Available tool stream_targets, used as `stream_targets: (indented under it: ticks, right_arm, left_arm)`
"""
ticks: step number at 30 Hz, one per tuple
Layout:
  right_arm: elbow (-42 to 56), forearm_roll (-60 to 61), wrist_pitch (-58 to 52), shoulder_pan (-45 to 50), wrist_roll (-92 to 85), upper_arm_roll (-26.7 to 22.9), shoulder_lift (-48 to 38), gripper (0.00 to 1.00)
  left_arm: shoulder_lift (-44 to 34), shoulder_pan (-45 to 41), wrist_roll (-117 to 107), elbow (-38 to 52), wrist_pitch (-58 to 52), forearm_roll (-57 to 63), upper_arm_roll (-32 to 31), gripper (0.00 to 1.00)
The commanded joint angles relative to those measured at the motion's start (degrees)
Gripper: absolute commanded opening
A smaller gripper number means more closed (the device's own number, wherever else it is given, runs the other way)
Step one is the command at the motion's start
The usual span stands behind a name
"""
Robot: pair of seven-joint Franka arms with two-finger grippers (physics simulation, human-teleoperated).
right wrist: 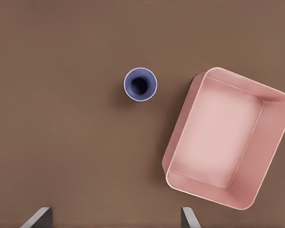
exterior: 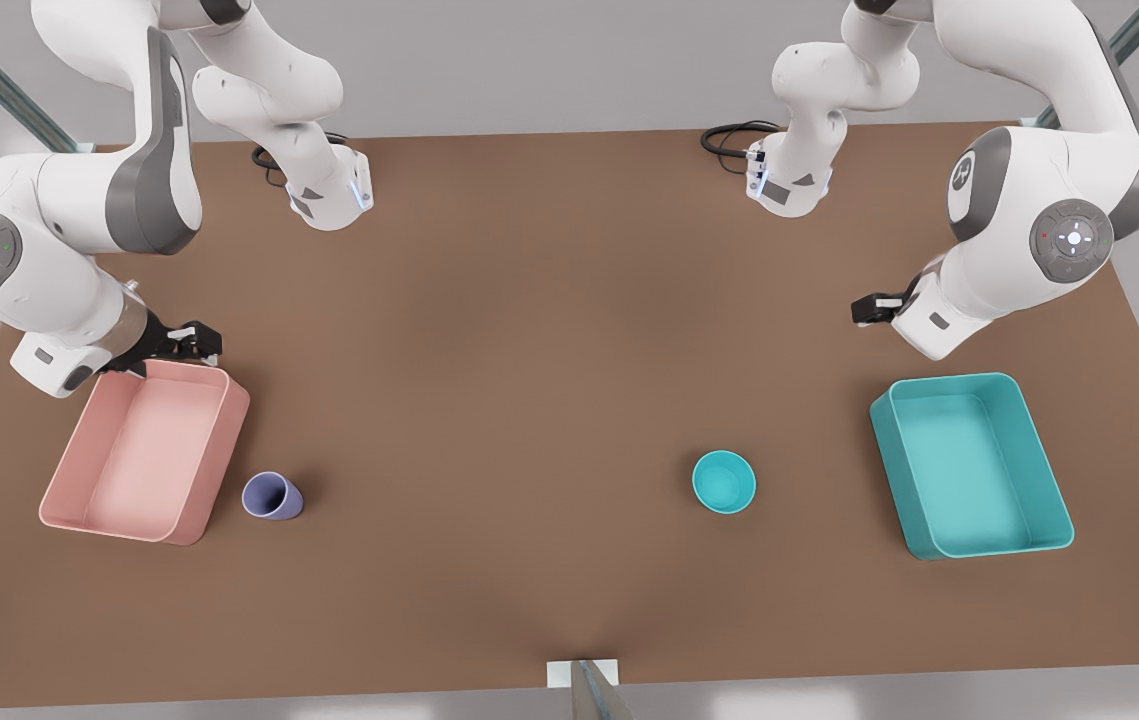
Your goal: Put the bowls and cups in different boxes
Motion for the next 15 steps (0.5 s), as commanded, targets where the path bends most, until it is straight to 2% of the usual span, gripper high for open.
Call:
stream_targets:
  ticks: [1,3,4,6,9,11,15]
  right_arm:
    - [0.0,0.2,0.1,0.0,-0.7,0.0,-0.1,1.0]
    - [0.0,0.3,0.1,0.0,-0.7,-0.1,-0.1,1.0]
    - [0.0,0.3,0.0,0.0,-0.8,-0.1,0.0,1.0]
    - [0.3,0.4,0.9,-0.1,-1.5,-0.1,1.6,1.0]
    - [8.5,4.8,1.5,-3.6,-4.4,-0.1,14.3,1.0]
    - [10.1,4.8,7.1,-4.7,-4.4,-0.1,20.4,1.0]
    - [10.5,7.0,24.1,-7.3,-3.9,-0.1,31.4,1.0]
  left_arm:
    - [-0.1,0.0,-0.7,0.0,0.0,0.0,0.0,1.0]
    - [0.4,-0.1,-0.7,0.1,0.1,-0.1,0.0,1.0]
    - [4.1,-1.0,-1.2,2.2,0.5,0.0,-0.5,1.0]
    - [18.4,-2.0,-1.2,15.3,1.9,-0.7,-1.5,1.0]
    - [32.7,-2.4,-2.1,17.4,22.6,-2.7,-2.7,1.0]
    - [36.9,-2.1,-2.8,17.3,28.2,-3.7,-2.6,1.0]
    - [38.9,-0.7,-2.8,16.8,33.1,-3.7,-2.8,1.0]
